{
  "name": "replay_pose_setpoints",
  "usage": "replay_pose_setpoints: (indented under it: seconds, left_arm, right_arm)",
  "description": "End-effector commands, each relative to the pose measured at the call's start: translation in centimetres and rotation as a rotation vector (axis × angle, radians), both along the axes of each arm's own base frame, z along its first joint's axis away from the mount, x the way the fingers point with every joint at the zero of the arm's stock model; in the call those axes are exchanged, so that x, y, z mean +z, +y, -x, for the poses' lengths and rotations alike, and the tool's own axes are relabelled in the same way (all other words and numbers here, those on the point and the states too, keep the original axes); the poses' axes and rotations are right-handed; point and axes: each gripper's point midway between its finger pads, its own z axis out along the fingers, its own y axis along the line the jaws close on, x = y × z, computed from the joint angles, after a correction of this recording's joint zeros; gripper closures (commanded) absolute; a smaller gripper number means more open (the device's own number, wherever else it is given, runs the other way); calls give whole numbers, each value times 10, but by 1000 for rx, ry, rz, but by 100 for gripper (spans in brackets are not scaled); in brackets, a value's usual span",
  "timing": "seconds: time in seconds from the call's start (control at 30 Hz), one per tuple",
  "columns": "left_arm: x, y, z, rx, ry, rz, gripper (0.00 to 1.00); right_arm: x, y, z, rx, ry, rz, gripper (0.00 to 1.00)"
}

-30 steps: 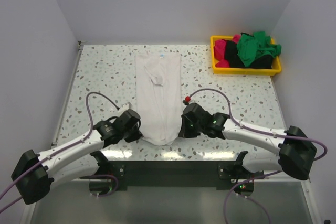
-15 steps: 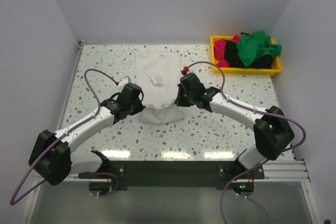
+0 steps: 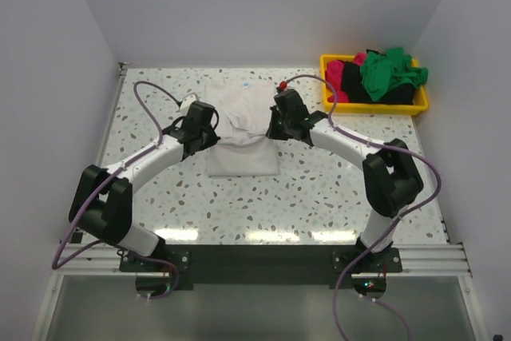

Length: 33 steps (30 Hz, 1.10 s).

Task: Fold and stack the t-shirts
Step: Fold the tshirt

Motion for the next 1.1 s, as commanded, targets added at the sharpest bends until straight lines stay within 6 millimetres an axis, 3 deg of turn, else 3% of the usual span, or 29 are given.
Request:
replay_pose_setpoints:
  seconds: [0.0,0.5,0.53,0.57,0.6,0.67,0.7,0.73,0.77,0.8,0.87,0.9,0.97,1.03,1.07]
  left_arm:
    - [14,0,-27,-8,-63,-1,100]
    - [-23,3,-60,-5,12,1,100]
    - [-23,5,-63,0,16,-2,99]
    - [-25,5,-64,1,22,-3,91]
    - [-26,7,-65,8,26,-4,86]
    - [-21,10,-69,23,16,-5,77]
    - [-18,11,-70,26,7,-5,72]
    - [-16,12,-71,29,4,-6,66]
    - [-10,14,-71,35,-10,-3,43]
    - [-8,14,-71,35,-17,-5,31]
    - [1,14,-69,29,-32,-1,0]
    - [0,16,-66,27,-31,-3,0]
    - [8,18,-62,25,-50,0,0]
    - [1,21,-50,13,-22,-9,0]
    - [5,19,-44,-4,-22,-1,0]
  right_arm:
    - [11,12,-20,26,-38,-25,100]
    - [-15,9,-57,-32,4,6,100]
    - [-16,8,-59,-36,8,11,100]
    - [-16,9,-62,-36,9,13,98]
    - [-17,8,-62,-40,15,19,88]
    - [-13,7,-67,-48,10,13,78]
    - [-13,9,-67,-40,13,12,62]
    - [-11,8,-67,-39,10,17,56]
    - [-7,9,-69,-38,1,15,52]
    - [-1,8,-69,-38,-9,11,41]
    - [4,8,-65,-31,-13,3,28]
    - [13,9,-64,-25,-30,-17,13]
    - [11,9,-55,-10,-16,-34,1]
    - [20,6,-48,-12,-27,-45,1]
    - [13,3,-36,3,1,-48,1]
